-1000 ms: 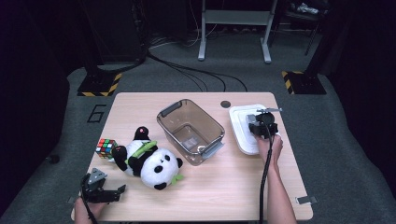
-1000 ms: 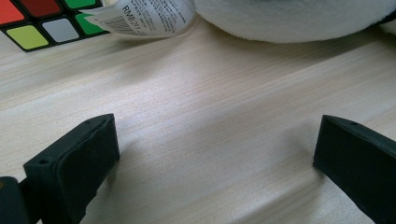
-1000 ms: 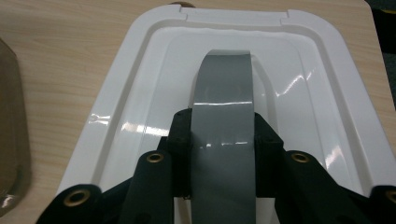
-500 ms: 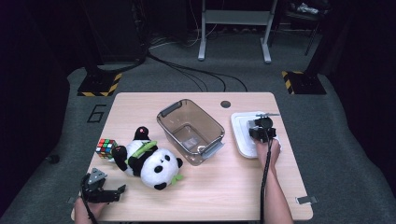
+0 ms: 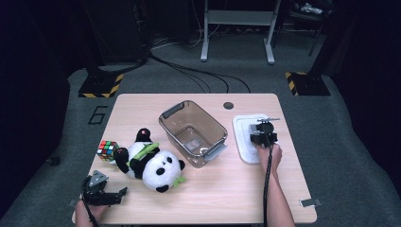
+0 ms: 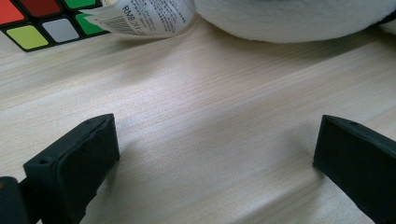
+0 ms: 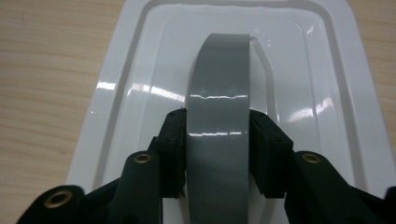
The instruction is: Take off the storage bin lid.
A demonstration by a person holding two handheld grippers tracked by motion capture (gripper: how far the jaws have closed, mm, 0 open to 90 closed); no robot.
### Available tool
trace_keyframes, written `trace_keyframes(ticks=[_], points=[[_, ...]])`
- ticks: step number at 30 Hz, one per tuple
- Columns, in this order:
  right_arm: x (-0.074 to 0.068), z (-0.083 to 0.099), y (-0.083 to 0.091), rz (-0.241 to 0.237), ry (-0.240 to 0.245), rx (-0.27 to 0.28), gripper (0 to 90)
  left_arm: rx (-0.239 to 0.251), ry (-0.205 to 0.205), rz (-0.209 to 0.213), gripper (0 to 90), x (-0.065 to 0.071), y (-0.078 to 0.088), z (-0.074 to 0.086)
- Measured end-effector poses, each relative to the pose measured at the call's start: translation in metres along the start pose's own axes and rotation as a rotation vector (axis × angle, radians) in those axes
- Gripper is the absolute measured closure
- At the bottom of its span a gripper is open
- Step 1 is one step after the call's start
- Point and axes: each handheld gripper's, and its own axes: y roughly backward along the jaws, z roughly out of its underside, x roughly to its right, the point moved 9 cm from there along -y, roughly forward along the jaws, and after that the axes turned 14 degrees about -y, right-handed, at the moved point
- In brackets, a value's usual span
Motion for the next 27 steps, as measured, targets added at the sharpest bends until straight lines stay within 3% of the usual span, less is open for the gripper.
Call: trace_keyframes(ticks=[6,11,18,27], points=[[0.000,0.000,0.010,-0.008,-0.015,0.009,41.9,0.000,0.000,0.000,0.0,0.000,0.000,0.000],[-0.005,-0.002,0.027,-0.041,0.011,0.032,30.3,0.005,0.007,0.000,0.0,0.000,0.000,0.000],[-0.024,0.014,0.052,-0.110,0.076,0.047,15.4,0.006,0.008,-0.002,0.0,0.000,0.000,-0.001],[-0.057,0.049,0.066,-0.197,0.190,0.051,2.3,0.006,0.008,-0.001,0.0,0.000,0.000,-0.001]])
